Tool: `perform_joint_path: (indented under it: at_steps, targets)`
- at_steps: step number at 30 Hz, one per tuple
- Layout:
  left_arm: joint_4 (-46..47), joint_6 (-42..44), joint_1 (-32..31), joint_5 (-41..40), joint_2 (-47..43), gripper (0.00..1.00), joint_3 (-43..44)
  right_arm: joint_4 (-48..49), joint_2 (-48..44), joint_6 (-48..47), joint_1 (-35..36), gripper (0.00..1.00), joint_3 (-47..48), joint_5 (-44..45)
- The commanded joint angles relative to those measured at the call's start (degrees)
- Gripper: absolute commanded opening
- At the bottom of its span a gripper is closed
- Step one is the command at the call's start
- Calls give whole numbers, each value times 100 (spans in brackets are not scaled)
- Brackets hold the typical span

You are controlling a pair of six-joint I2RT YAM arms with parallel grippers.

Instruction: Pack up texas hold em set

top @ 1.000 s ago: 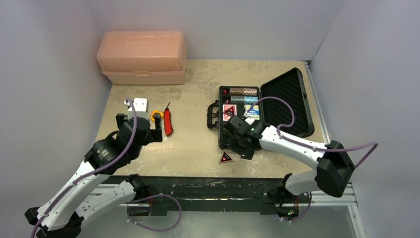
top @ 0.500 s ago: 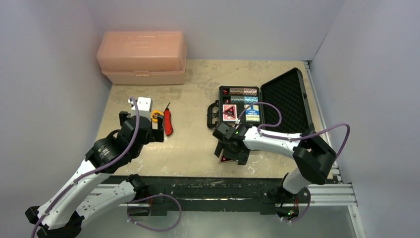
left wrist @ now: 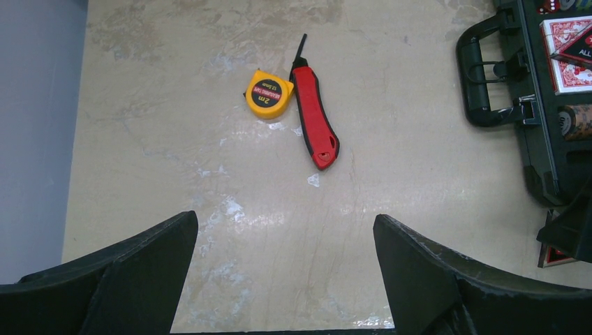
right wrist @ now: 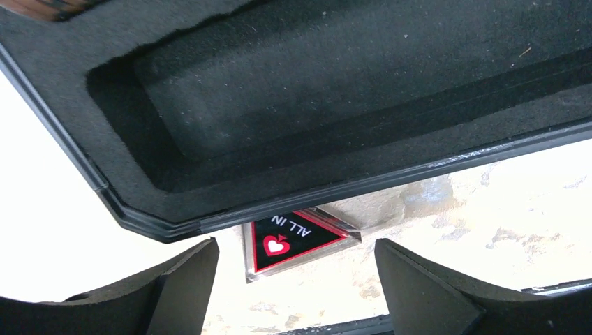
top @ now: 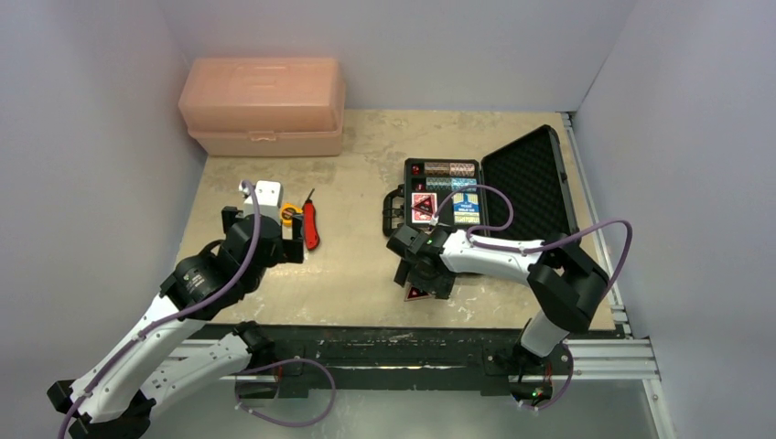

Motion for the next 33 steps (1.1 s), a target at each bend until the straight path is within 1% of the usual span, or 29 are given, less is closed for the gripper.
perform_joint_path:
  at_steps: [1,7,23,33]
  targets:
    - [168,122,26,-20,-53,97,-8,-117,57,19,19,86,247,364]
    - [163,118,29,-44,-58,97,-5,-33,173,-52,19,81,227,334]
    - [164,121,31,-47,-76,97,-18,85,325,-183,36,75,207,284]
    - [162,119,30,-76,-98,97,-16,86,416,-194,124,76,240,222]
